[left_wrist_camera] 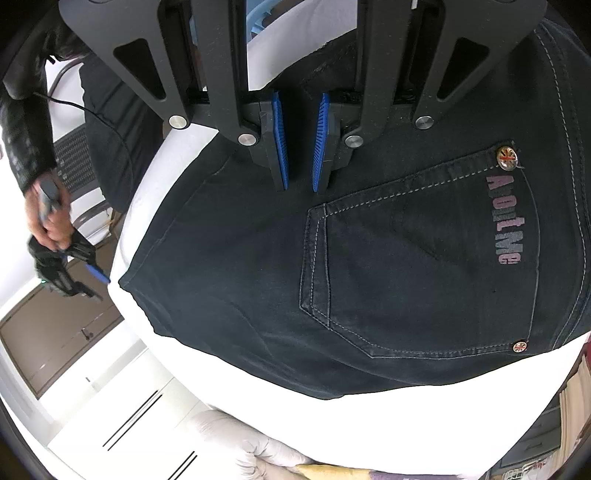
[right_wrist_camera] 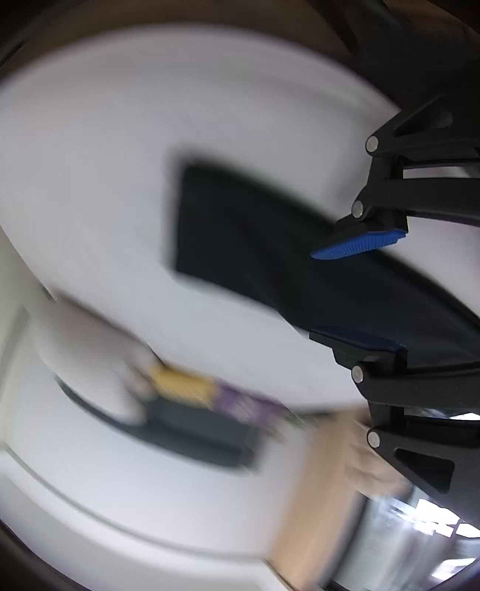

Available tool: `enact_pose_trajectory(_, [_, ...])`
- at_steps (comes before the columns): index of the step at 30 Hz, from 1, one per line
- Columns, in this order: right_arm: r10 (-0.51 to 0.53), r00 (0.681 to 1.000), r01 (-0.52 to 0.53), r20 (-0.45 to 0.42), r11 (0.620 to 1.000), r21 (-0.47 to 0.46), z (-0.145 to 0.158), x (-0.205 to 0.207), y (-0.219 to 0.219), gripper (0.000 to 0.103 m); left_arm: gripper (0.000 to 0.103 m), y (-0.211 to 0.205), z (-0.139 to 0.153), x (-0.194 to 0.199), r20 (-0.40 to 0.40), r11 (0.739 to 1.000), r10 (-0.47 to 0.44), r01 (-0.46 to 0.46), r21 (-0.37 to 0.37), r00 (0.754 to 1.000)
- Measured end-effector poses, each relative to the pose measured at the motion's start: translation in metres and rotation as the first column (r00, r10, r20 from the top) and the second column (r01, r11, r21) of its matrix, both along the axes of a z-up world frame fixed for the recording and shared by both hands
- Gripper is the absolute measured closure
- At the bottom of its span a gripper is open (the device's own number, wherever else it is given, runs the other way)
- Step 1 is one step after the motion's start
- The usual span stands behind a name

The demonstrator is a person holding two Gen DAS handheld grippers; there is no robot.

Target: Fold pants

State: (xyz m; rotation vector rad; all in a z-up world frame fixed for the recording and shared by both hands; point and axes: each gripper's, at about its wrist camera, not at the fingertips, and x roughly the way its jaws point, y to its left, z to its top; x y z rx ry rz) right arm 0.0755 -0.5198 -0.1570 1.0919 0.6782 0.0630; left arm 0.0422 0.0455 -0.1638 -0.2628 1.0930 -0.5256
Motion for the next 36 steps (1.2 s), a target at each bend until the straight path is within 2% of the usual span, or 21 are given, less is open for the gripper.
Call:
enact_pose_trajectory(3, [0.197, 0.98, -0.199, 0.028, 0.976, 0.088, 0.0, 0.016, 0.06, 0.061, 0.09, 0.001, 0.0, -0.002, 0.01, 1.0, 0.001, -0.001, 0.006, 1.0])
enact_pose_trajectory(6, [0.376, 0.927, -0.375, 0.011, 0.922, 0.098, -0.005, 0.045, 0.124, 0.061, 0.09, -0.001, 0.001, -0.006, 0.018, 1.0, -0.006, 0.006, 0.017, 1.0])
enact_pose_trajectory(8, [0.451, 0.891, -0.445, -0.041, 0.889, 0.112, -0.023, 0.059, 0.155, 0.061, 0.089, 0.0, 0.001, -0.008, 0.018, 1.0, -0.005, 0.004, 0.016, 1.0])
enact_pose_trajectory(10, [0.461, 0.873, -0.444, -0.162, 0.887, 0.129, -0.053, 0.061, 0.166, 0.067, 0.09, 0.001, 0.002, -0.01, 0.019, 1.0, -0.004, 0.004, 0.017, 1.0])
enact_pose_trajectory(11, [0.452, 0.866, -0.436, -0.213, 0.892, 0.121, -0.064, 0.057, 0.164, 0.1, 0.09, 0.0, 0.002, -0.011, 0.02, 1.0, -0.006, 0.005, 0.02, 1.0])
enact_pose_trajectory(12, [0.43, 0.868, -0.413, -0.249, 0.903, 0.121, -0.074, 0.049, 0.158, 0.103, 0.09, 0.001, 0.002, -0.011, 0.02, 1.0, -0.008, 0.007, 0.021, 1.0])
enact_pose_trajectory(14, [0.393, 0.89, -0.357, -0.229, 0.916, 0.184, -0.085, 0.028, 0.136, 0.103, 0.09, -0.001, 0.003, -0.012, 0.02, 1.0, -0.011, 0.01, 0.024, 1.0])
enact_pose_trajectory(16, [0.363, 0.897, -0.345, -0.251, 0.932, 0.114, -0.077, 0.014, 0.122, 0.103, 0.09, -0.004, 0.005, -0.013, 0.021, 0.999, -0.014, 0.014, 0.032, 1.0])
enact_pose_trajectory(19, [0.349, 0.894, -0.333, -0.281, 0.937, 0.105, -0.072, 0.001, 0.109, 0.103, 0.089, -0.008, 0.01, -0.011, 0.018, 0.999, -0.013, 0.013, 0.049, 1.0])
enact_pose_trajectory(22, [0.319, 0.873, -0.354, -0.369, 0.935, -0.028, -0.049, -0.007, 0.111, 0.103, 0.089, -0.015, 0.033, -0.012, 0.062, 0.991, -0.004, -0.004, 0.132, 0.998])
enact_pose_trajectory(23, [0.316, 0.871, -0.363, -0.376, 0.93, -0.058, -0.04, -0.01, 0.113, 0.1, 0.089, -0.015, 0.044, -0.01, 0.09, 0.993, -0.003, -0.008, 0.117, 0.996])
enact_pose_trajectory(24, [0.321, 0.877, -0.369, -0.357, 0.927, -0.072, -0.026, -0.009, 0.113, 0.1, 0.089, -0.016, 0.053, -0.007, 0.108, 0.996, 0.001, -0.011, 0.092, 0.994])
enact_pose_trajectory(26, [0.354, 0.901, -0.382, -0.249, 0.921, -0.072, -0.004, 0.005, 0.116, 0.1, 0.089, -0.025, 0.07, 0.013, 0.142, 0.999, 0.0, -0.006, 0.041, 0.99])
enact_pose_trajectory(28, [0.412, 0.9, -0.423, -0.143, 0.905, -0.051, 0.009, 0.031, 0.133, 0.1, 0.089, -0.046, 0.079, 0.042, 0.157, 0.999, -0.029, 0.026, 0.022, 0.987])
enact_pose_trajectory(29, [0.431, 0.895, -0.438, -0.118, 0.898, -0.042, 0.01, 0.04, 0.142, 0.1, 0.089, -0.06, 0.079, 0.061, 0.163, 0.999, -0.052, 0.05, 0.012, 0.985])
enact_pose_trajectory(31, [0.486, 0.87, -0.485, -0.081, 0.874, 0.034, -0.003, 0.067, 0.162, 0.1, 0.089, -0.081, 0.072, 0.091, 0.149, 0.997, -0.076, 0.073, 0.022, 0.986])
enact_pose_trajectory(32, [0.499, 0.862, -0.495, -0.087, 0.866, 0.07, -0.013, 0.078, 0.17, 0.1, 0.089, -0.091, 0.062, 0.107, 0.119, 0.996, -0.083, 0.078, 0.051, 0.989])
enact_pose_trajectory(34, [0.546, 0.826, -0.529, -0.137, 0.837, 0.142, -0.043, 0.095, 0.184, 0.1, 0.089, -0.096, 0.039, 0.125, 0.056, 0.993, -0.066, 0.06, 0.106, 0.996])
enact_pose_trajectory(36, [0.548, 0.809, -0.525, -0.212, 0.836, 0.158, -0.074, 0.107, 0.186, 0.103, 0.089, -0.089, 0.013, 0.136, -0.011, 0.992, -0.036, 0.037, 0.122, 0.999])
